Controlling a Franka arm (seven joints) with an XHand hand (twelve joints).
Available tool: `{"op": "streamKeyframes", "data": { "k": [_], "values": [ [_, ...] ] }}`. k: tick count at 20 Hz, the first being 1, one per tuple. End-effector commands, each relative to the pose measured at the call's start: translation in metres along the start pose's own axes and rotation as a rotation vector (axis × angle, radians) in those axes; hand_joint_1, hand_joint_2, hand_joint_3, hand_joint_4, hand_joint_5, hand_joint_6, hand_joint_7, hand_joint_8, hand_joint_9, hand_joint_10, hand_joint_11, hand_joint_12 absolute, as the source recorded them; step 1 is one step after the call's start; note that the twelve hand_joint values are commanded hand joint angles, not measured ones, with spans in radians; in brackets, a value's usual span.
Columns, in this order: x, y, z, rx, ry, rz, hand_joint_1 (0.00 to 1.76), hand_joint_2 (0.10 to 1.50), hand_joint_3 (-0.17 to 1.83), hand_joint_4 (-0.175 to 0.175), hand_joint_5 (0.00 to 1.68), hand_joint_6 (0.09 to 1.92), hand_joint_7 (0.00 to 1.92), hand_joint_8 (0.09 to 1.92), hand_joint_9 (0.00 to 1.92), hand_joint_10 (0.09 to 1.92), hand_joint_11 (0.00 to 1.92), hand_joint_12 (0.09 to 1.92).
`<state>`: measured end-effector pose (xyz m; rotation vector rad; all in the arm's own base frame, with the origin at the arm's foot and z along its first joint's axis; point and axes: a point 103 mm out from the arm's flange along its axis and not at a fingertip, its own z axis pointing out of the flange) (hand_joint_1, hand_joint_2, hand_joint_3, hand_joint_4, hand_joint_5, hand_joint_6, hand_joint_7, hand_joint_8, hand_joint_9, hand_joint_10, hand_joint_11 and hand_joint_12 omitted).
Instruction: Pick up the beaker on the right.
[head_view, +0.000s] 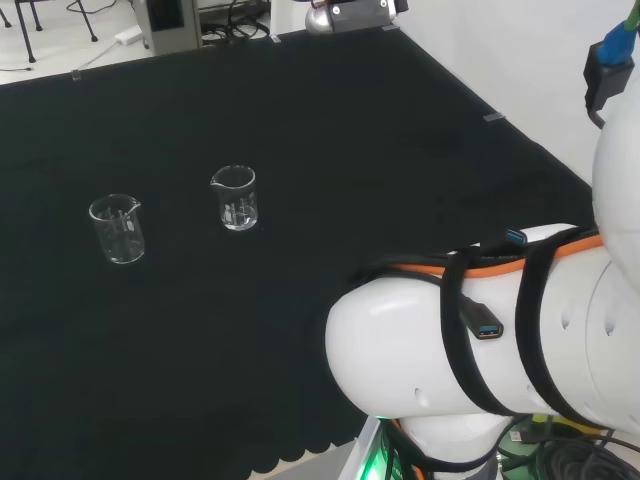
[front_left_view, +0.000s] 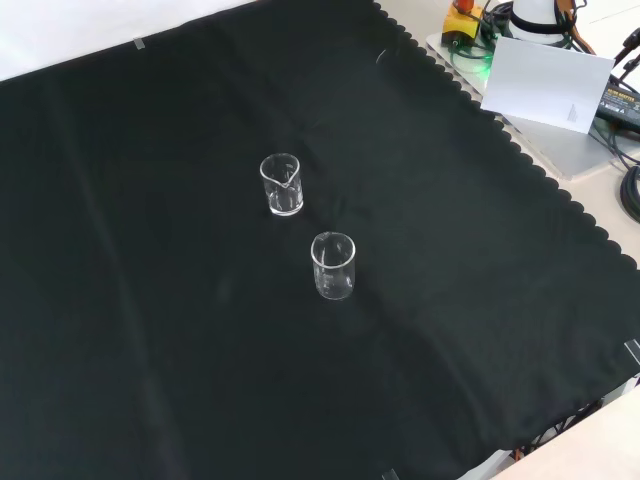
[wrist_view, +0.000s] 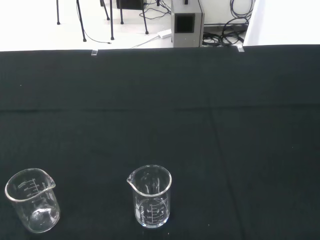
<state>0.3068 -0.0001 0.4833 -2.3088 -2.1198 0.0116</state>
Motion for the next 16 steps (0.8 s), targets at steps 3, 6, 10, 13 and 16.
{"op": "streamKeyframes", "data": {
  "k": [3,6,10,13,16],
  "values": [
    [-0.003,0.002,0.001,-0.001,-0.001,-0.007,0.09,1.29,0.35,-0.019,0.26,0.16,0.14,0.51,0.17,0.66,0.0,0.96],
    [-0.011,0.007,0.003,0.002,-0.004,0.01,0.08,1.34,0.27,-0.02,0.29,0.1,0.15,0.49,0.18,0.66,0.0,0.95],
    [0.001,0.003,0.003,-0.006,-0.013,-0.007,0.09,1.34,0.25,-0.023,0.3,0.09,0.16,0.49,0.18,0.66,0.0,0.96],
    [-0.013,0.01,0.009,-0.012,-0.006,0.01,0.21,1.29,0.21,-0.028,0.29,0.09,0.17,0.5,0.2,0.67,0.0,0.98],
    [-0.026,0.018,0.017,-0.018,-0.003,0.021,0.39,1.2,0.18,-0.041,0.3,0.09,0.21,0.54,0.24,0.69,0.0,1.12]
  ]
}}
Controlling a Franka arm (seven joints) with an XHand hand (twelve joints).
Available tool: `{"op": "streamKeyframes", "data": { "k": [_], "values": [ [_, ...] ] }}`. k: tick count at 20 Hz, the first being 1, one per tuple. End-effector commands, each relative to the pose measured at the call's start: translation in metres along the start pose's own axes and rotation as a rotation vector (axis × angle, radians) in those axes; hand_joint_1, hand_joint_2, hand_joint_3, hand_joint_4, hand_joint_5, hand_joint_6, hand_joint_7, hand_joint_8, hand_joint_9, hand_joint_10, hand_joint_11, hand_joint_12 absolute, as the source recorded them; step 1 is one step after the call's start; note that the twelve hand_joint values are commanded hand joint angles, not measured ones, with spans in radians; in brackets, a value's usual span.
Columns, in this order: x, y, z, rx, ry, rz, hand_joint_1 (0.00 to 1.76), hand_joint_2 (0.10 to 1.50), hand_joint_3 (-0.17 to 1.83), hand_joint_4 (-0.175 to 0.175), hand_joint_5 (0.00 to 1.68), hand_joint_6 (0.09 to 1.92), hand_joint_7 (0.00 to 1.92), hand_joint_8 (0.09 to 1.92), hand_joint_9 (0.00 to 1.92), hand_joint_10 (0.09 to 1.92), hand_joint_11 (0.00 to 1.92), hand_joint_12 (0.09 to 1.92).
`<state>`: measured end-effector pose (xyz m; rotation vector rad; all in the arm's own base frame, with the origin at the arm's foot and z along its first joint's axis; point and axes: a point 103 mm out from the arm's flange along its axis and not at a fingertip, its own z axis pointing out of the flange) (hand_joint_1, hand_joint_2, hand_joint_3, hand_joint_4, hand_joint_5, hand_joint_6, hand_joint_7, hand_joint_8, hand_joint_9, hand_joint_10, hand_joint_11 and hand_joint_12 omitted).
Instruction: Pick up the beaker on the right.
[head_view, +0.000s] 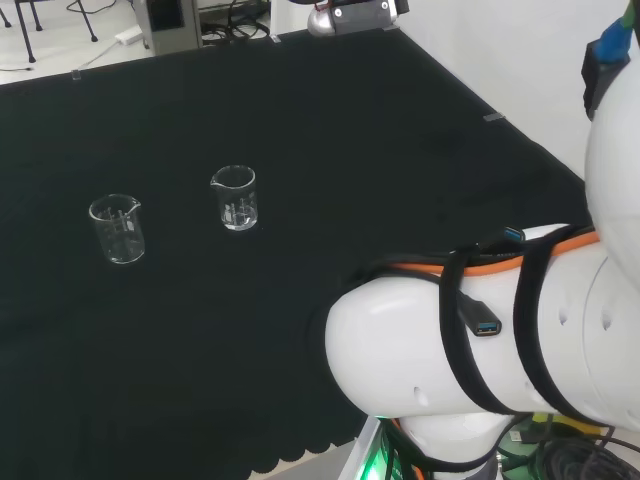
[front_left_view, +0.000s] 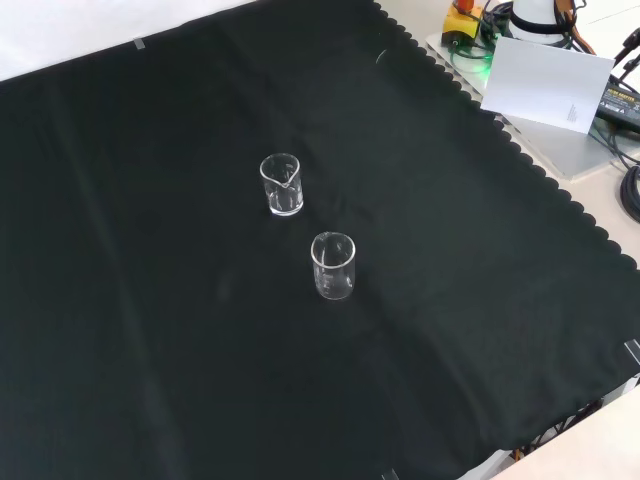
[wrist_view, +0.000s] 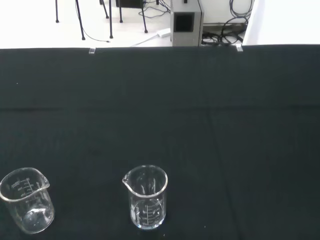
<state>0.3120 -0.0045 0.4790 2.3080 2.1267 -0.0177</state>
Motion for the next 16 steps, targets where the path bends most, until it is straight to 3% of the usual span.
{"op": "streamKeyframes", "data": {
  "k": [1,4,9,16],
  "values": [
    [-0.024,0.015,0.016,-0.011,0.006,0.032,0.44,1.18,0.17,-0.044,0.3,0.09,0.22,0.56,0.26,0.7,0.0,1.16],
    [-0.026,0.02,0.029,0.01,-0.001,0.051,0.53,1.12,0.19,-0.05,0.32,0.09,0.24,0.59,0.28,0.71,0.0,1.23],
    [-0.027,0.041,0.058,0.044,0.008,0.073,0.61,0.93,0.47,-0.054,0.33,0.09,0.23,0.63,0.29,0.72,0.0,1.27],
    [-0.018,0.081,0.101,0.054,0.079,0.016,0.66,0.8,0.59,-0.049,0.31,0.09,0.22,0.63,0.29,0.73,0.0,1.28]
  ]
}}
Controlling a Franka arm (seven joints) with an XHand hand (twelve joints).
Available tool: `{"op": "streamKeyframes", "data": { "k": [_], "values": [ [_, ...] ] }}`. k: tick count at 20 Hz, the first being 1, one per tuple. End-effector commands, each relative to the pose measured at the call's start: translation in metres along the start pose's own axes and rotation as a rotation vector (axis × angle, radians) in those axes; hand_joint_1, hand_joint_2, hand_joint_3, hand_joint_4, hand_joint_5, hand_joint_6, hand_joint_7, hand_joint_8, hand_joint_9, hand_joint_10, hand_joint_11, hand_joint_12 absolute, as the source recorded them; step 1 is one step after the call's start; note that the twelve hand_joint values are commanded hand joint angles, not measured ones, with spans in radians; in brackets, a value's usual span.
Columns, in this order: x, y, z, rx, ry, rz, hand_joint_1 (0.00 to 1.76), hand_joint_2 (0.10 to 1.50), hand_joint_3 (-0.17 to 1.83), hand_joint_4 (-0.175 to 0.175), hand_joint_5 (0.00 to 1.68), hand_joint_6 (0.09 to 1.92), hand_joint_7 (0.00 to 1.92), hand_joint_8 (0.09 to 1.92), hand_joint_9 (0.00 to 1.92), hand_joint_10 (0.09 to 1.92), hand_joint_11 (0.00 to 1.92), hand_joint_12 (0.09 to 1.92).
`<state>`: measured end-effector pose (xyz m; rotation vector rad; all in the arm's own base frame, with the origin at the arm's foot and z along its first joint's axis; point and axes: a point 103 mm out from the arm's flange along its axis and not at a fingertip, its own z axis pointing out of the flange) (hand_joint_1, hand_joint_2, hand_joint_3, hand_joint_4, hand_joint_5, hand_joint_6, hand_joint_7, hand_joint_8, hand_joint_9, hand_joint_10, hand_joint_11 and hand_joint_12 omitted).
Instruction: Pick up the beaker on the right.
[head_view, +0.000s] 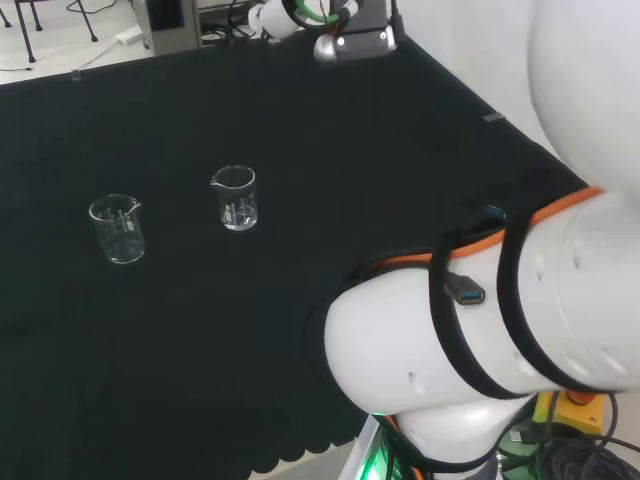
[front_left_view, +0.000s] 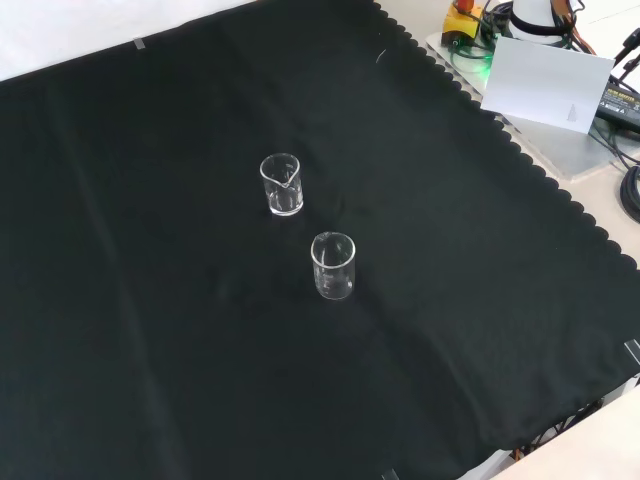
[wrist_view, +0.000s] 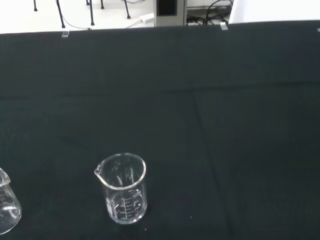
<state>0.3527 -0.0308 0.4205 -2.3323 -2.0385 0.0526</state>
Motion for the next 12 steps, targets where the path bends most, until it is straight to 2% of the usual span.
{"op": "streamKeyframes", "data": {
  "k": [1,8,10,12],
  "values": [
    [0.007,0.046,0.045,0.012,0.073,-0.042,0.67,0.79,0.59,-0.049,0.3,0.09,0.22,0.63,0.29,0.73,0.0,1.28],
    [-0.003,0.078,0.085,0.06,0.081,-0.059,0.73,0.69,0.64,-0.041,0.29,0.09,0.21,0.63,0.3,0.72,0.0,1.28],
    [-0.006,0.083,0.097,0.084,0.156,-0.075,0.75,0.67,0.65,-0.037,0.29,0.09,0.21,0.62,0.31,0.72,0.0,1.28],
    [-0.005,0.088,0.104,0.1,0.165,-0.095,0.79,0.63,0.67,-0.033,0.28,0.09,0.22,0.62,0.32,0.71,0.0,1.34]
  ]
}}
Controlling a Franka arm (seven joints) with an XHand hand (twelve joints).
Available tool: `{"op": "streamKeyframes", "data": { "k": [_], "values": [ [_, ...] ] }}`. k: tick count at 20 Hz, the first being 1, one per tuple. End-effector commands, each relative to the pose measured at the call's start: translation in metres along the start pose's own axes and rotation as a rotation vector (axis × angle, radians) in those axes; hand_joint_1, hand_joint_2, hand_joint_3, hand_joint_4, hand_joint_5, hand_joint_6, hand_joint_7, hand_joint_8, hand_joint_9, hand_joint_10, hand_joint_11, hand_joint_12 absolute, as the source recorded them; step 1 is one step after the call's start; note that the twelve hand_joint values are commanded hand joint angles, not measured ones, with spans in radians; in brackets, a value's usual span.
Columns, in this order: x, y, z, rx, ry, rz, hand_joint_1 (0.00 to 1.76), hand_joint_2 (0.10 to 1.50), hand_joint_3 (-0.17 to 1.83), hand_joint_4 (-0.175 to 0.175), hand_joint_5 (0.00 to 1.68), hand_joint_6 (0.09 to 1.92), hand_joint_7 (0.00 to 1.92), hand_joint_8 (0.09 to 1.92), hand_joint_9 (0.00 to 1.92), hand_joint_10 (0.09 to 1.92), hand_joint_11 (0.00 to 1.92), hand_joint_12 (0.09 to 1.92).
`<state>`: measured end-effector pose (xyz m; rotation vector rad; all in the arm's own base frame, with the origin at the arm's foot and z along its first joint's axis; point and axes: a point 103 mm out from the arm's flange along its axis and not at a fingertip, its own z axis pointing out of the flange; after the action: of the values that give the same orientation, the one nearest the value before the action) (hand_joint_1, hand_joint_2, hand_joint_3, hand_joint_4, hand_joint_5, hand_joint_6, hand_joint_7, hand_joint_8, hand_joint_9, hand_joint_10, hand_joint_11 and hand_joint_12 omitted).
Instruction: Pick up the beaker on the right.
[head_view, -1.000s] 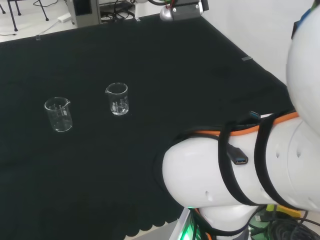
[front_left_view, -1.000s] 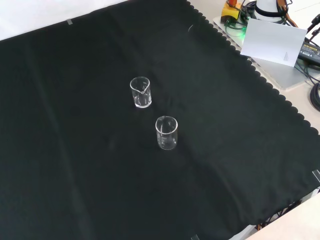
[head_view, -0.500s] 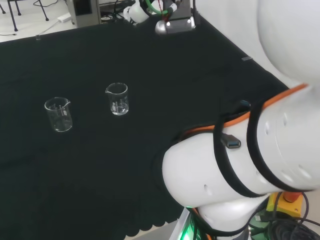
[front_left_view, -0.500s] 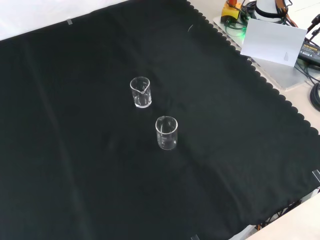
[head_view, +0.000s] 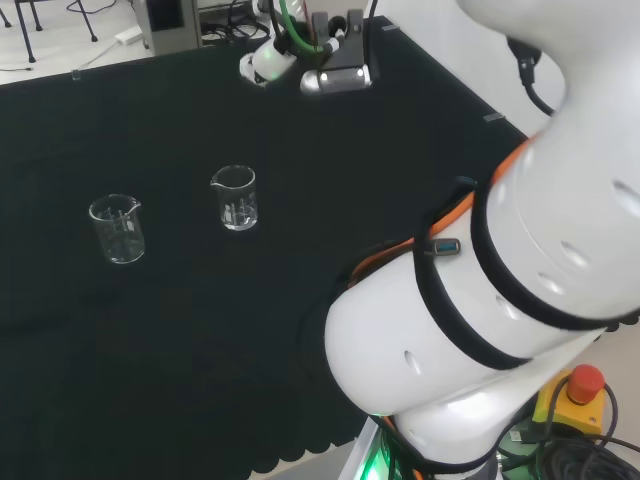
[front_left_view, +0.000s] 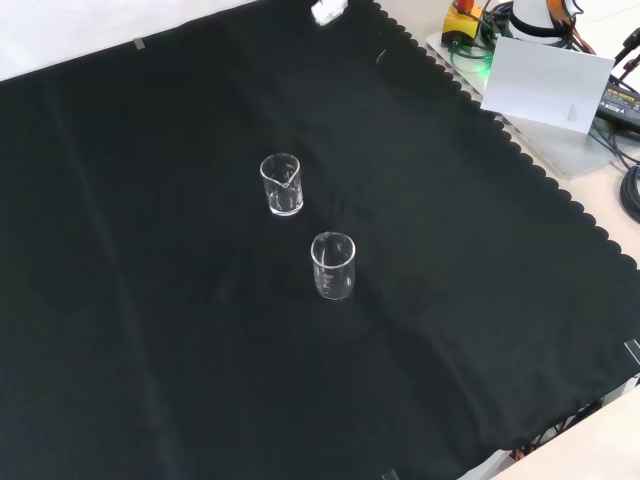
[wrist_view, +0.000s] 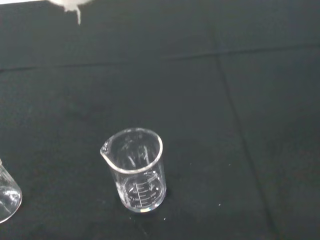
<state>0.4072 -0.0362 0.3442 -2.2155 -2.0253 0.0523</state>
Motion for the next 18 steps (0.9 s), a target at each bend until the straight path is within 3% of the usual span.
{"op": "streamKeyframes", "data": {
  "k": [1,9,18],
  "values": [
    [-0.01,0.033,0.032,0.031,0.105,-0.061,0.81,0.62,0.68,-0.031,0.28,0.09,0.22,0.62,0.32,0.71,0.0,1.36],
    [-0.005,0.048,0.065,0.043,0.105,-0.139,0.83,0.55,0.75,-0.025,0.28,0.09,0.22,0.63,0.35,0.7,0.0,1.35],
    [-0.016,0.064,0.107,0.112,0.156,-0.188,0.82,0.52,0.77,-0.018,0.25,0.09,0.19,0.6,0.34,0.68,0.0,1.3]
  ]
}}
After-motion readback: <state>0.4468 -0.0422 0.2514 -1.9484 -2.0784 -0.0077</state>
